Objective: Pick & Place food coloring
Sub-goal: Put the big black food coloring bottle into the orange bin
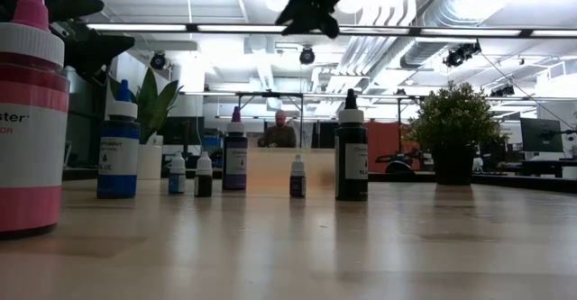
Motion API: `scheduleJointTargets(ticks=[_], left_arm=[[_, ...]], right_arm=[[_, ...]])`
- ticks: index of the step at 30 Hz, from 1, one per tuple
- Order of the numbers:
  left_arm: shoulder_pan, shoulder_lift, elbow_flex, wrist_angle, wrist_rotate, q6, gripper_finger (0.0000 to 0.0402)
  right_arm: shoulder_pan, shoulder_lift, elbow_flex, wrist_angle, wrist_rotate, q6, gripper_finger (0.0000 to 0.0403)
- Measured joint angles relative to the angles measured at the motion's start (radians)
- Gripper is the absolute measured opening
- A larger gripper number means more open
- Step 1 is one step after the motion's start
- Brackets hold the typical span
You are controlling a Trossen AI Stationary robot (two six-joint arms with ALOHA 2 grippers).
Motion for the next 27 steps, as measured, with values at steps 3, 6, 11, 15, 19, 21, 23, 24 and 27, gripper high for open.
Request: scheduleJointTargets(ticks=[3,6,11,15,19,21,23,24,27], left_arm=[[0.000,0.000,0.000,0.000,0.000,0.000,0.0271],[0.000,0.000,0.000,0.000,0.000,0.000,0.0271],[0.000,0.000,0.000,0.000,0.000,0.000,0.0271],[0.000,0.000,0.000,0.000,0.000,0.000,0.0271],[0.000,0.000,0.000,0.000,0.000,0.000,0.0271],[0.000,0.000,0.000,0.000,0.000,0.000,0.0271],[0.000,0.000,0.000,0.000,0.000,0.000,0.0271],[0.000,0.000,0.000,0.000,0.000,0.000,0.0271],[0.000,0.000,0.000,0.000,0.000,0.000,0.0271]], right_arm=[[0.026,-0.017,0.000,0.005,-0.037,-0.007,0.0131],[0.056,-0.031,0.000,0.005,-0.075,-0.018,0.0131],[0.115,-0.047,0.000,-0.009,-0.098,-0.018,0.0131],[0.156,-0.042,0.025,-0.074,-0.098,-0.019,0.0131],[0.191,-0.004,0.131,-0.206,-0.043,-0.022,0.0131],[0.209,0.023,0.195,-0.280,-0.011,-0.022,0.0130],[0.226,0.057,0.261,-0.363,0.022,-0.020,0.0130],[0.234,0.075,0.292,-0.401,0.043,-0.017,0.0130],[0.261,0.139,0.376,-0.497,0.096,0.022,0.0130]])
